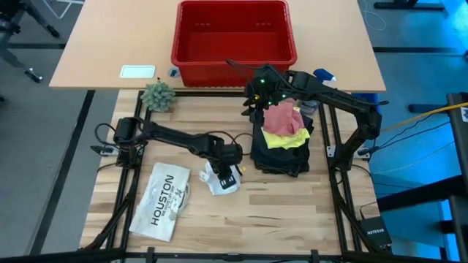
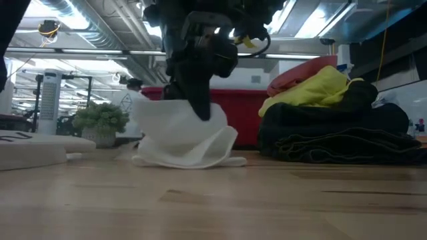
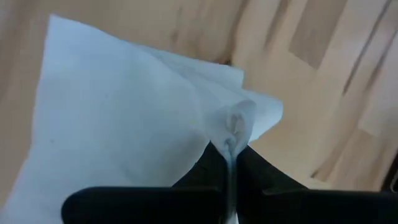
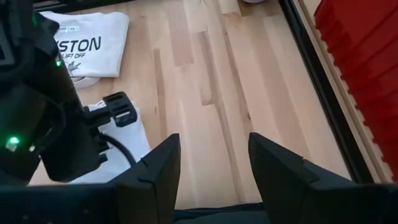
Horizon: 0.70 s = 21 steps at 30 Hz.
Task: Fold laundry
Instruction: Fold the white panty, then stack the white shorts on the pink panty
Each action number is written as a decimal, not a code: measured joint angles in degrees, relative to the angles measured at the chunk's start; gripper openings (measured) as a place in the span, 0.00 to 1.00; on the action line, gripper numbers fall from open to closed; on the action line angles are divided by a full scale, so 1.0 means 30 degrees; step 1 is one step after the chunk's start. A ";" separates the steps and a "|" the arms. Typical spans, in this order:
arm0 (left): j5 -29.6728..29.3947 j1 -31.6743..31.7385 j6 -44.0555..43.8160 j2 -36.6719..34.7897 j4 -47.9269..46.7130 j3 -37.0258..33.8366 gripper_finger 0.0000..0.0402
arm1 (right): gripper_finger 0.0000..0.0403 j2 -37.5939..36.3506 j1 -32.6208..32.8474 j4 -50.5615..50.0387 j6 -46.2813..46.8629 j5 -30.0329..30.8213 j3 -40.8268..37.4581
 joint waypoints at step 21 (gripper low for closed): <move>0.2619 -0.0912 -0.0146 0.0052 0.2892 0.0005 0.41 | 0.49 0.0000 0.0007 -0.0175 -0.0564 -0.3891 0.0000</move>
